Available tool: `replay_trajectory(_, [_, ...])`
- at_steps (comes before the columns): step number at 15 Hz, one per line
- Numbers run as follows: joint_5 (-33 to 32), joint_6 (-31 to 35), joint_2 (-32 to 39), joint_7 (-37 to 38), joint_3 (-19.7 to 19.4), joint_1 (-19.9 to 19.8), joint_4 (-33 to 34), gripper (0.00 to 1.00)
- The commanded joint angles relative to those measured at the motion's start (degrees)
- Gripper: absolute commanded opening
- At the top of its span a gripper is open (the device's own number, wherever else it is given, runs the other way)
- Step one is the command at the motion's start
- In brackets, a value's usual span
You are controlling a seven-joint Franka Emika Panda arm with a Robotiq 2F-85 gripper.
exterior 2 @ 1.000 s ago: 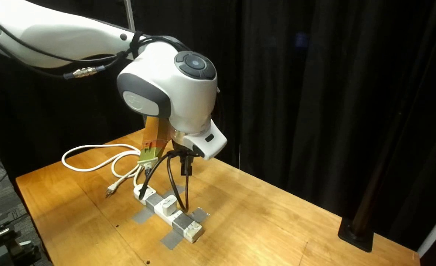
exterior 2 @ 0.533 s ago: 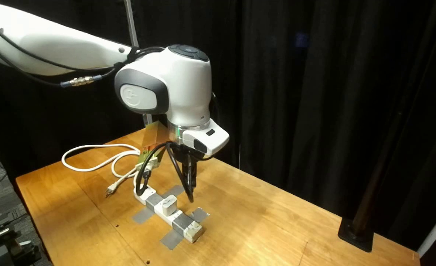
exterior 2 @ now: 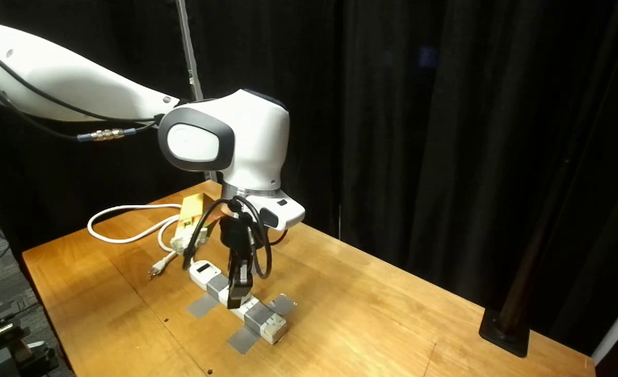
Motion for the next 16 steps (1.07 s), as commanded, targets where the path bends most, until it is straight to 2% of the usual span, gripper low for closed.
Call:
replay_trajectory(1, [-6.5,-7.0,5.5,-4.4,-0.7,-1.4,0.9,0.09])
replay_trajectory(5, [-5.4,-11.7,11.3,-8.7,-0.3,-3.8,0.6,0.09])
replay_trajectory(9, [-1.4,-12.8,15.5,-11.9,1.4,-6.9,0.1,0.08])
replay_trajectory(11, [2.3,-11.7,16.6,-14.4,2.7,-8.3,-0.4,0.07])
replay_trajectory(16, [16.9,-5.3,14.4,-24.1,5.7,-9.9,-0.9,0.07])
